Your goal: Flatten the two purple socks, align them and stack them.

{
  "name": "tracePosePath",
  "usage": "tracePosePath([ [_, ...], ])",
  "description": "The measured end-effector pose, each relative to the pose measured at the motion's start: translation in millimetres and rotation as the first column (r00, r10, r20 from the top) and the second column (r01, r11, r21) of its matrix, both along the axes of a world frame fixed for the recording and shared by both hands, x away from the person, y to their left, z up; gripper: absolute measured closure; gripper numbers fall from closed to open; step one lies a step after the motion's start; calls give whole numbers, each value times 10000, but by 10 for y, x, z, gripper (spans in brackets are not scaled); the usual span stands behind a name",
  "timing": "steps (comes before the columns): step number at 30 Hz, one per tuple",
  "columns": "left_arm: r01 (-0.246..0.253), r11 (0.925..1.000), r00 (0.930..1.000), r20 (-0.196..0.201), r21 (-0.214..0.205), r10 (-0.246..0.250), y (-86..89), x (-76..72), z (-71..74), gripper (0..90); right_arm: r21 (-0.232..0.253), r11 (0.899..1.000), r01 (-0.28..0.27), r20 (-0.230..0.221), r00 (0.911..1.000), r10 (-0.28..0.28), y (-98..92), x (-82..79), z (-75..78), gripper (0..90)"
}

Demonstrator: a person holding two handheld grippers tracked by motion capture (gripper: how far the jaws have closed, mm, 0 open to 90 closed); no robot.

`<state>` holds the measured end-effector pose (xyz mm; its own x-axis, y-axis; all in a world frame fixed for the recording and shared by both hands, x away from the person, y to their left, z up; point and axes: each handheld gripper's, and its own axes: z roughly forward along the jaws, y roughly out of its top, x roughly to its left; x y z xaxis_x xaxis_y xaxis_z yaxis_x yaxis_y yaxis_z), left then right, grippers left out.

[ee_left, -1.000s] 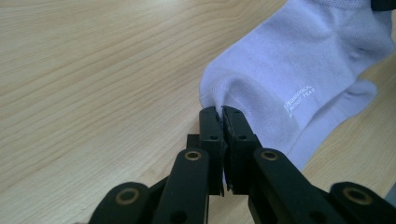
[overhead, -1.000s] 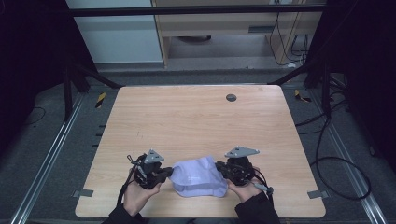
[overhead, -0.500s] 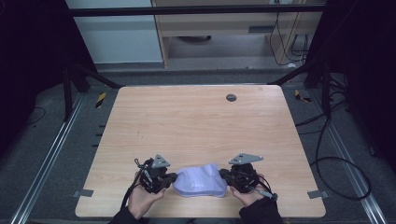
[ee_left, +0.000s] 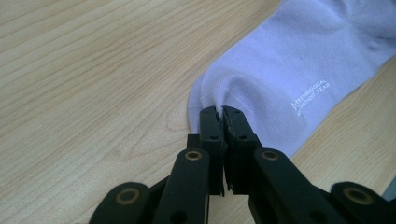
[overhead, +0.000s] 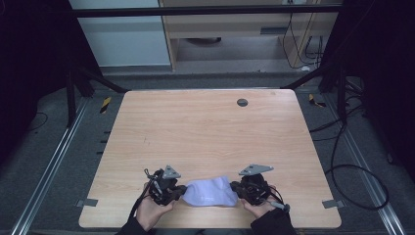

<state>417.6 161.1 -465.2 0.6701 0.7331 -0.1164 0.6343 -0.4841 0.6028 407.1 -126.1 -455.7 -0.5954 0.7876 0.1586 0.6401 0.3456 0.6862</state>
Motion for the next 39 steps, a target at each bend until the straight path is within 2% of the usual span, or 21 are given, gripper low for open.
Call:
tracePosePath([
  [11,-26,9999,10000,-27,140,26,-9,32,-75,859,-182,9998,98,-114,9999,-100,-13,48,-101,850],
  [14,-67,9998,10000,36,184,67,-2,39,-84,819,-384,9992,143,-59,9999,-145,-11,58,-135,812],
  [17,-181,9998,9995,280,86,178,18,40,-61,742,-540,9984,161,42,9999,-159,-7,59,-153,753],
  [19,-253,9997,9985,481,-24,254,35,35,-27,694,-548,9982,234,308,9993,-217,-16,55,-136,710],
  [22,-278,9992,9959,856,-274,301,46,21,44,656,-294,9993,222,785,9967,-198,-28,47,-106,676],
  [23,-235,9988,9945,1011,-431,278,27,9,66,658,-245,9995,205,861,9961,-183,-27,43,-101,677],
  [24,-173,9989,9938,1085,-446,220,16,3,74,668,-108,9999,99,1034,9946,-88,-17,41,-99,686],
  [27,45,9986,9924,1234,-530,20,-83,-13,56,705,51,9998,-178,1172,9930,171,21,42,-111,727],
  [32,204,9993,9936,1120,-299,-169,-220,8,-58,768,44,9973,-734,824,9939,727,125,87,-229,818],
  [35,259,9997,9956,900,-47,-254,-260,16,-153,784,-146,9965,-821,570,9949,828,153,116,-308,858],
  [39,268,9996,9958,875,-12,-266,-271,14,-188,789,-384,9959,-823,395,9957,838,141,134,-376,886],
])
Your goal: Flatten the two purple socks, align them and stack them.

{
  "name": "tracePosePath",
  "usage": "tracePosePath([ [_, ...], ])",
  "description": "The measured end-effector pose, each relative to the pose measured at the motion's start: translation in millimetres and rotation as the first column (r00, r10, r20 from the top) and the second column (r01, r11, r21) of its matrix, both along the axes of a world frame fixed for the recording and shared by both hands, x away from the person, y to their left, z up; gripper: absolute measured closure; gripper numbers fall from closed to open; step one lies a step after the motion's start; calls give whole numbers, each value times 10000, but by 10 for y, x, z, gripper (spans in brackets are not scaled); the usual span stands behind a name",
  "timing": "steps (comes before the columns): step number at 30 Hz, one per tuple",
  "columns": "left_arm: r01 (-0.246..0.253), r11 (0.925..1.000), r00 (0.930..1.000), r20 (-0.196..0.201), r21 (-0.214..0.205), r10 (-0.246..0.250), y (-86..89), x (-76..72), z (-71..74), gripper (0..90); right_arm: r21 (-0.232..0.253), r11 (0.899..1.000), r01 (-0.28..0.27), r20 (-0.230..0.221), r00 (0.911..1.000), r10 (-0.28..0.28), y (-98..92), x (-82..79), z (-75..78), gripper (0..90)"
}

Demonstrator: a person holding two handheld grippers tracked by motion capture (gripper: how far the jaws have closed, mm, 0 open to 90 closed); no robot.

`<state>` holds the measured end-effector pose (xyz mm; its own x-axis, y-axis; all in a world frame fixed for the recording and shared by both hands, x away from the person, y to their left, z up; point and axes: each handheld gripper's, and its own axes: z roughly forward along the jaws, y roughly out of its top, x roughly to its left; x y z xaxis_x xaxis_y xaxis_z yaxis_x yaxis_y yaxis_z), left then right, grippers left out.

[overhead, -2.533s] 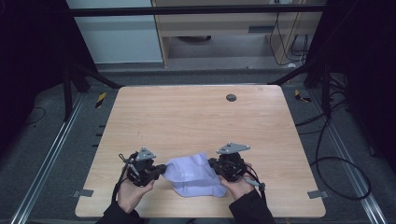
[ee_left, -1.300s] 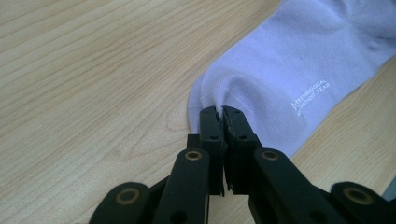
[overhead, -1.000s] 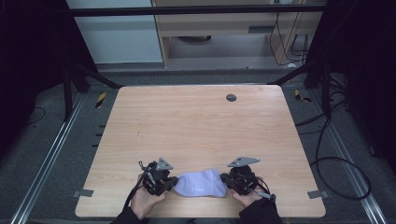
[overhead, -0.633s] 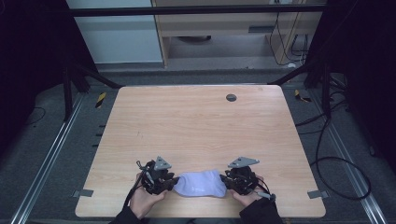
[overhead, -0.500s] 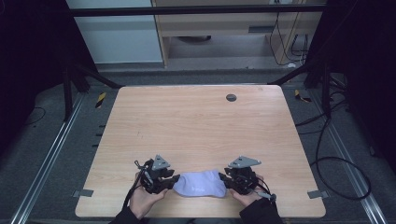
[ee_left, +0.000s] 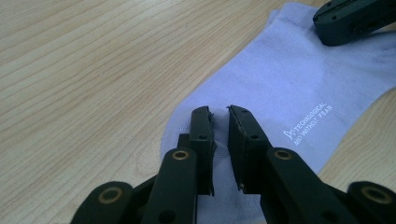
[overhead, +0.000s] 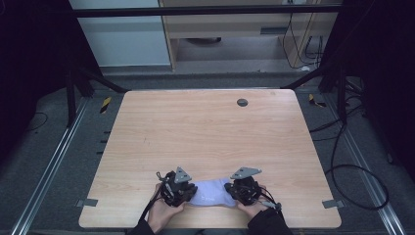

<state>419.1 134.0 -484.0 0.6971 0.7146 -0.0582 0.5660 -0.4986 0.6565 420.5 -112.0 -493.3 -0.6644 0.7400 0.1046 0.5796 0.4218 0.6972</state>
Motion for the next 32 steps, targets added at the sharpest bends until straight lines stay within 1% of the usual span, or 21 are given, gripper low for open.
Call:
tracePosePath([
  [3,31,10000,10000,21,-5,-31,2,-7,-1,789,23,10000,-17,13,10000,17,-8,-4,-4,883],
  [6,8,9999,9999,118,-113,-7,21,-9,24,775,130,9999,-15,9,10000,15,-11,-13,4,861],
  [8,-21,9996,9997,243,-290,28,49,-9,58,759,292,9996,1,196,9998,-7,-34,-16,37,838],
  [10,-34,9992,9993,372,-406,49,82,-2,99,739,522,9986,132,478,9987,-157,-90,-12,91,809],
  [12,-160,9982,9980,597,-571,194,130,9,140,711,678,9970,372,689,9967,-419,-152,0,134,781],
  [14,-364,9969,9964,735,-696,415,198,32,175,678,837,9940,700,880,9931,-773,-237,21,168,748],
  [15,-474,9960,9949,853,-755,538,235,45,187,663,880,9923,873,984,9905,-959,-297,37,178,739],
  [16,-580,9950,9939,884,-818,652,272,61,197,642,947,9898,1067,976,9885,-1159,-340,45,184,724],
  [17,-668,9940,9931,900,-869,746,300,73,202,615,933,9883,1203,1081,9856,-1302,-386,57,185,711],
  [20,-1056,9899,9881,1022,-941,1151,424,126,212,557,962,9816,1649,1107,9783,-1751,-506,85,188,667],
  [22,-1342,9871,9834,1107,-870,1435,519,166,208,513,906,9776,1901,1223,9720,-2004,-579,109,179,624],
  [24,-1634,9820,9786,1109,-948,1735,636,217,191,469,877,9734,2118,1272,9668,-2218,-636,126,168,582],
  [26,-1874,9778,9743,1091,-933,1971,728,249,183,439,814,9674,2398,1377,9586,-2492,-705,153,152,524],
  [27,-2033,9743,9707,1104,-974,2136,788,271,176,424,820,9654,2475,1393,9563,-2570,-727,159,148,494],
  [29,-2183,9710,9665,1161,-970,2289,881,298,168,394,795,9557,2834,1453,9452,-2924,-793,177,134,439],
  [32,-2427,9650,9596,1213,-988,2538,1006,333,155,360,742,9472,3118,1580,9342,-3199,-886,205,122,364],
])
